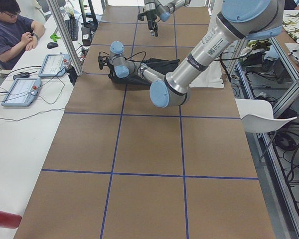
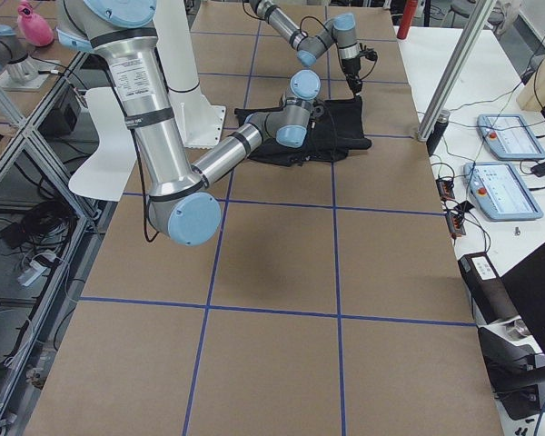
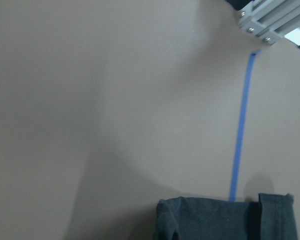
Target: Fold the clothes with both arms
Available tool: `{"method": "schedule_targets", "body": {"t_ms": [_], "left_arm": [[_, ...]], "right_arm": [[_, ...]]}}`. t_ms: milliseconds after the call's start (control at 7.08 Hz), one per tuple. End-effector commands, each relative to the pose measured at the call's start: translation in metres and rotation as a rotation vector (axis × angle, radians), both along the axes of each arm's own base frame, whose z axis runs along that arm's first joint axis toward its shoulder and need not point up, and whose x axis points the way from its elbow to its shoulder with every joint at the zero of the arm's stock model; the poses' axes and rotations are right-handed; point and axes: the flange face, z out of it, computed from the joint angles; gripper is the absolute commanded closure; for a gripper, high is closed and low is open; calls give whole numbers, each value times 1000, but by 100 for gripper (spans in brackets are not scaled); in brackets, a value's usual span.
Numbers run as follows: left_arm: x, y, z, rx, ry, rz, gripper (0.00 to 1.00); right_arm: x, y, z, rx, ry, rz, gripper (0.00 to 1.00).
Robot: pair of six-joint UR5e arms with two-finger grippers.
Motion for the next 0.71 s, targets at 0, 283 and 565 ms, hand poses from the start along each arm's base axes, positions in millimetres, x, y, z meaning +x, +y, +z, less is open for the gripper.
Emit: {"method": "schedule_targets", "body": {"t_ms": [0, 283, 565], "left_arm": [[21, -18, -26, 12, -16, -34, 100], [13, -19, -31, 79, 37, -39, 4], [-9, -13, -64, 134, 92, -51, 0]], "right_arm": [[3, -2, 1, -1, 1, 6, 0], [11, -8, 1, 3, 2, 25, 0], [15, -10, -8, 16, -9, 41, 0]]}}
